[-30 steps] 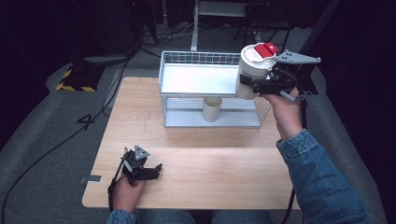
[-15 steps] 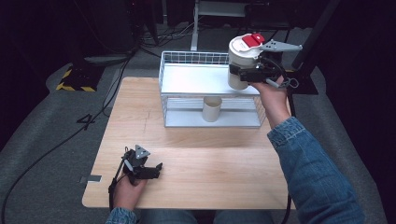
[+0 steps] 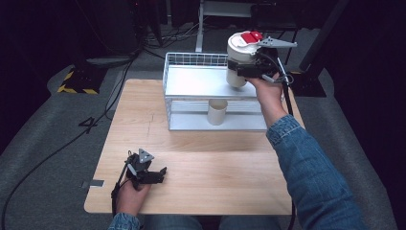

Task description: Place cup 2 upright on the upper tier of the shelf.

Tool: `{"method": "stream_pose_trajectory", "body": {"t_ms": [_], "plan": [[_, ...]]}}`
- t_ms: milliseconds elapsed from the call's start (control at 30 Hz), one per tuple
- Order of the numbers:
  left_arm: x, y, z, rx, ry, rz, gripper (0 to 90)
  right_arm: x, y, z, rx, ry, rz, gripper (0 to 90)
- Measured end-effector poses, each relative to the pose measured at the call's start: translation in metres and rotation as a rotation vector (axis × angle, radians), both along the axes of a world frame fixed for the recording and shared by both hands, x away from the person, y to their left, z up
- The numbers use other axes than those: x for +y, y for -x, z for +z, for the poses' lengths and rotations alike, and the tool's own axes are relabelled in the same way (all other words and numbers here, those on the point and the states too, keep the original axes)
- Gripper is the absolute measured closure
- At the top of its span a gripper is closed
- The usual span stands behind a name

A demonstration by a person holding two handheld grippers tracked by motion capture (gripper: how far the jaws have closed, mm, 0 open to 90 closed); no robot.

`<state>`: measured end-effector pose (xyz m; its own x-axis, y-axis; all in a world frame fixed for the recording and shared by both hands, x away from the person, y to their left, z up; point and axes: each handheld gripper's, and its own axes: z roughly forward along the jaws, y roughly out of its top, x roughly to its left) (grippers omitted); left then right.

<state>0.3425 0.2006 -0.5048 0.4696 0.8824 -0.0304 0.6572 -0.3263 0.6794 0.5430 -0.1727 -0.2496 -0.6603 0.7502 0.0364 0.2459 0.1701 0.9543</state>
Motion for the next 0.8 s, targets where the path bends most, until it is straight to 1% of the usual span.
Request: {"method": "stream_pose_trajectory", "body": {"t_ms": [267, 500, 800], "plan": [[0.000, 0.000, 0.000, -0.001, 0.004, 0.002, 9.4, 0.008, -0.010, -0.009, 0.019, -0.004, 0.000, 11.8], [0.000, 0.000, 0.000, 0.000, 0.003, 0.001, 9.4, 0.014, -0.014, -0.014, 0.034, 0.001, 0.006, 11.8], [0.000, 0.000, 0.000, 0.000, 0.004, 0.002, 9.4, 0.016, -0.017, -0.021, 0.054, 0.009, 0.002, 11.8]]}}
